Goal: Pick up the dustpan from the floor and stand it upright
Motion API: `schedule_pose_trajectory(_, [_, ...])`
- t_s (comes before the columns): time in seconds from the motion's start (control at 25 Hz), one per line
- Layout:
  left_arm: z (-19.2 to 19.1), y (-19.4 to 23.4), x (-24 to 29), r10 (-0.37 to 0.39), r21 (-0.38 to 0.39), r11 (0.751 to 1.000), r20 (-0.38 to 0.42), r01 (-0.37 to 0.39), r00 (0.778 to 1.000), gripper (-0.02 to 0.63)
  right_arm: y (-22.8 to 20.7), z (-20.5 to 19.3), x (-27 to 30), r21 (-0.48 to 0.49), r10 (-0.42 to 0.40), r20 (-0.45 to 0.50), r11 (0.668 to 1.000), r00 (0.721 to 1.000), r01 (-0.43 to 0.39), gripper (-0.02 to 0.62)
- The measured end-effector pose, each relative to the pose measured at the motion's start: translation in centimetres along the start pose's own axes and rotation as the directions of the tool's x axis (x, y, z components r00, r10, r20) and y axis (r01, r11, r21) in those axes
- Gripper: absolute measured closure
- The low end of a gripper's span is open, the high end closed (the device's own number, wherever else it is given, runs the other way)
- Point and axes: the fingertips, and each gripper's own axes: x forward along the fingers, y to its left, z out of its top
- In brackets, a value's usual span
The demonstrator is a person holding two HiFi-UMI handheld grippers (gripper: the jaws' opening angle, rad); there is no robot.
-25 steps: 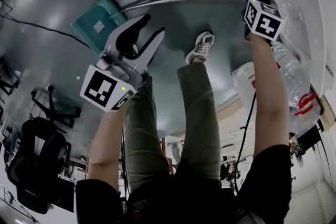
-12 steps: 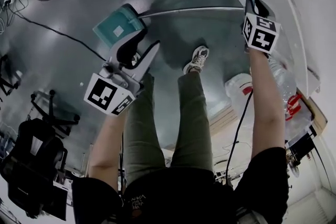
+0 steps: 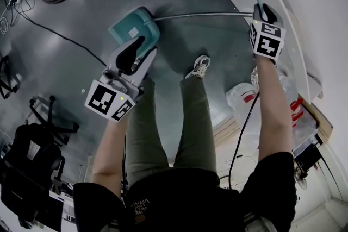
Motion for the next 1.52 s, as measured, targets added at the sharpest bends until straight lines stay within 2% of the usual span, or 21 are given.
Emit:
schedule_pose_trajectory(0.56, [2.6, -2.7, -1.6, 0.041, -0.026, 0.999, 0.043, -0.040, 0.998, 0.433, -5.0, 2.9, -3.7, -0.082, -0.070, 0.011, 0.994, 0.997, 0.071, 0.511])
schedule_pose_trajectory(0.88, [2.5, -3.1, -2.3, 0.070, -0.051, 0.996, 0.056, -0.067, 0.996, 0.433, -8.0, 4.8, -4.8, -0.127, -0.115, 0.019, 0.985, 0.993, 0.117, 0.508])
schedule_pose_trajectory(1.52, [2.8, -2.9, -2.2, 0.067, -0.045, 0.997, 0.064, -0.064, 0.996, 0.433, -12.2, 7.3, -6.3, -0.237, -0.203, 0.031, 0.950, 0.979, 0.205, 0.505])
